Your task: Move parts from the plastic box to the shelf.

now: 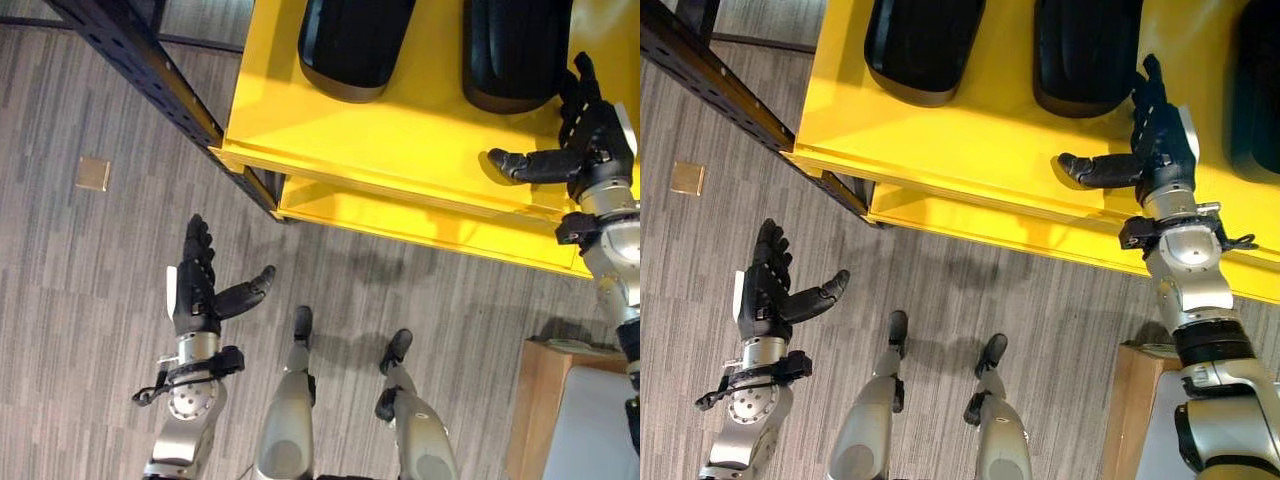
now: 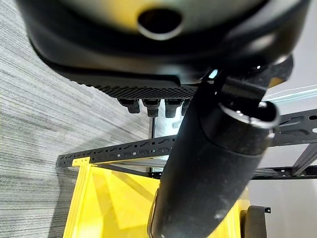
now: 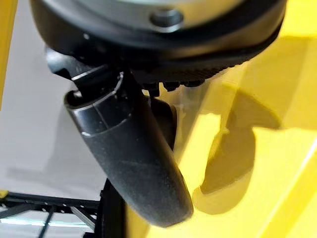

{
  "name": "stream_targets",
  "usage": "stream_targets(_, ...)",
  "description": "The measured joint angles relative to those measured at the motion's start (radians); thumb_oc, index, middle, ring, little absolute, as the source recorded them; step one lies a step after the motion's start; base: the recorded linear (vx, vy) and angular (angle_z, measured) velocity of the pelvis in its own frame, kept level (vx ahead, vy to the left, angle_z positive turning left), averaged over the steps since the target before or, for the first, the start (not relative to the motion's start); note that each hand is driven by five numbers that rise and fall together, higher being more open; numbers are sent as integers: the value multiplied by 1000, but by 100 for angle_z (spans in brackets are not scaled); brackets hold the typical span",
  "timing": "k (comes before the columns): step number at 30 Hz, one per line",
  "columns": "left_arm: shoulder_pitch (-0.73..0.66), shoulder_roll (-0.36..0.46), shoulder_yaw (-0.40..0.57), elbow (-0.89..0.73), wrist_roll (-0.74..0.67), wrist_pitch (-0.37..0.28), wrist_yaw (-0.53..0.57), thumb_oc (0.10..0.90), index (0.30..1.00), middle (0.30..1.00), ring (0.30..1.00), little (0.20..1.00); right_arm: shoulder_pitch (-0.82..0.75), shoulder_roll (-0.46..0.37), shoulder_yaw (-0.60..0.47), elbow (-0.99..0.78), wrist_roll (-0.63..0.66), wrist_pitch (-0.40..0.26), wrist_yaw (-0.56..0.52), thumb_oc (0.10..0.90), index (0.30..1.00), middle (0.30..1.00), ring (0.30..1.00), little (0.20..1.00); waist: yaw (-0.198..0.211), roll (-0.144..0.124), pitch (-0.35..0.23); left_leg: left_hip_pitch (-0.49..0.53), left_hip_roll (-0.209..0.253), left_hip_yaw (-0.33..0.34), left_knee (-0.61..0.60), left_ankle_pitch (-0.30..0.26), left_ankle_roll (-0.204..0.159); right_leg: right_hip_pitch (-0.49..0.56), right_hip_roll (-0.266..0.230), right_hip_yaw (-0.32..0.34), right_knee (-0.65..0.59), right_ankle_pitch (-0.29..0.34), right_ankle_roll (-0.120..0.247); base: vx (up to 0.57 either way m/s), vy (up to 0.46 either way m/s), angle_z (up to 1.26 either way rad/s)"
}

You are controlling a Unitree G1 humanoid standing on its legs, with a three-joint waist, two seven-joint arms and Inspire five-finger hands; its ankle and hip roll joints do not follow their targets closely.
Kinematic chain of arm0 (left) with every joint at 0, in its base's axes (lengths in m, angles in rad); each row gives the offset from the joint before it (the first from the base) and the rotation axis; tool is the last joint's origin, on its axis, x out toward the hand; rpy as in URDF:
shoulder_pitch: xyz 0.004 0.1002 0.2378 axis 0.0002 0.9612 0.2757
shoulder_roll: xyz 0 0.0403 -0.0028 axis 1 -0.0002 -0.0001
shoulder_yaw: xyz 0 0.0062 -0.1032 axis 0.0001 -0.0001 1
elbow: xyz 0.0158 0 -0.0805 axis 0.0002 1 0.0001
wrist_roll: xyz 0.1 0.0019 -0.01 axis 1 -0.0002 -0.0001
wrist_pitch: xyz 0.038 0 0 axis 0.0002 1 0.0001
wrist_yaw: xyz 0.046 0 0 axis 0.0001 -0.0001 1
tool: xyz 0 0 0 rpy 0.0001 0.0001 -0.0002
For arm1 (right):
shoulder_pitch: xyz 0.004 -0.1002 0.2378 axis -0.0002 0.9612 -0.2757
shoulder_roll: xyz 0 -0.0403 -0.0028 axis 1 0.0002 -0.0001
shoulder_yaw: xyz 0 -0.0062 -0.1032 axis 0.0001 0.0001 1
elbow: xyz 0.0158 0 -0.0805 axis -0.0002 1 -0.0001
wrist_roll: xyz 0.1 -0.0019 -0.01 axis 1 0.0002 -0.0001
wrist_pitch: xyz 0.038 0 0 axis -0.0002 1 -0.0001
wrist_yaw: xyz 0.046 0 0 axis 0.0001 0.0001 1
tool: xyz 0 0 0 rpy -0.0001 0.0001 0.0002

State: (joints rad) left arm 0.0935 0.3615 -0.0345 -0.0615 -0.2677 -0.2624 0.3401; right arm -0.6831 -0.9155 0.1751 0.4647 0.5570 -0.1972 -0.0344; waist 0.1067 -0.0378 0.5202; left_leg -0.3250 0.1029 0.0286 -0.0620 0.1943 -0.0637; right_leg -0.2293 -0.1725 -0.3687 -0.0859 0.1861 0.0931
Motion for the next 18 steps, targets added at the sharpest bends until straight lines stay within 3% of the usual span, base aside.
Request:
stream_targets(4, 2, 1, 9, -2, 2, 0, 5, 900, 1000, 1000, 1000, 1000, 6, -85, 3, -62, -95, 32, -17, 900, 1000, 1000, 1000, 1000, -3, -3, 1, 3, 0, 2, 0, 0, 0, 2, 0, 2, 0, 0, 0, 1, -3, -1)
stream_targets(6, 4, 2, 34, -8, 9, 1, 5, 900, 1000, 1000, 1000, 1000, 4, -173, 10, -149, -202, 33, -36, 900, 1000, 1000, 1000, 1000, -16, -10, 3, 15, 1, 12, 0, -2, 2, 10, 1, 6, 0, 1, 0, 4, -15, -6)
stream_targets(10, 7, 5, 69, -50, 42, 2, 7, 900, 1000, 1000, 1000, 1000, -6, -302, 31, -281, -283, 26, -41, 900, 1000, 1000, 1000, 1000, -28, -32, 1, 27, 3, 18, 0, -4, 2, 18, 3, 10, 0, 1, 0, 3, -22, -6)
stream_targets(13, 8, 7, 75, -62, 46, 2, 6, 900, 1000, 1000, 1000, 1000, -61, -321, 99, -304, -323, 18, -39, 900, 1000, 1000, 1000, 1000, -25, -59, -2, 33, 4, 16, 1, -5, 1, 27, 3, 8, 0, 0, 0, 1, -4, 3)
stream_targets(18, 31, 17, 82, -64, 46, 2, 6, 900, 1000, 1000, 1000, 1000, -156, -321, 243, -237, -323, 17, -30, 900, 1000, 1000, 1000, 1000, 6, -61, -2, 13, 0, 11, 1, -6, 1, 12, 0, 3, 0, -2, 2, 31, -17, 4)
